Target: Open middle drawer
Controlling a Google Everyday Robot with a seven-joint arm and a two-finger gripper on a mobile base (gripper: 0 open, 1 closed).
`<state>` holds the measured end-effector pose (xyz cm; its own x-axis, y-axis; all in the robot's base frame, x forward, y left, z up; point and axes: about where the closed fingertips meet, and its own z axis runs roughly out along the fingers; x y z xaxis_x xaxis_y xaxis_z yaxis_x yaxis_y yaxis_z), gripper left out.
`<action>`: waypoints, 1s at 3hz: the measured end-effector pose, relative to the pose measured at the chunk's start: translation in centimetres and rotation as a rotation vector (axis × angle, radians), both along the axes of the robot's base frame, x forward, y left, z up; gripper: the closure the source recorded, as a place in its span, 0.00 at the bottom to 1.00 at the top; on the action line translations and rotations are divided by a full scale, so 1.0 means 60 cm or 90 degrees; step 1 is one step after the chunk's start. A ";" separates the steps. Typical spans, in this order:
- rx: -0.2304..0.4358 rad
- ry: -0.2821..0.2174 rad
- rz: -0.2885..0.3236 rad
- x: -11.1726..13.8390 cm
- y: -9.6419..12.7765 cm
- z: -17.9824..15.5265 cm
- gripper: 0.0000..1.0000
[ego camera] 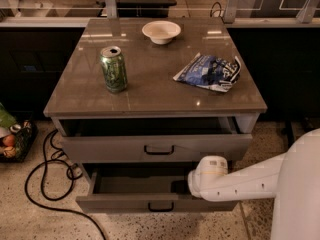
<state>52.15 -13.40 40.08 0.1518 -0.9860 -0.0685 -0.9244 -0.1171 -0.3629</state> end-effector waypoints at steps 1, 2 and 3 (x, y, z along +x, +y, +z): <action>-0.038 0.038 -0.028 -0.037 -0.016 -0.004 1.00; -0.062 0.061 -0.049 -0.079 -0.026 0.000 1.00; -0.086 0.081 -0.070 -0.128 -0.039 0.008 1.00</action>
Offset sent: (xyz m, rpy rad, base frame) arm -0.0808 -0.0215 0.0057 -0.1440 0.1374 -0.1197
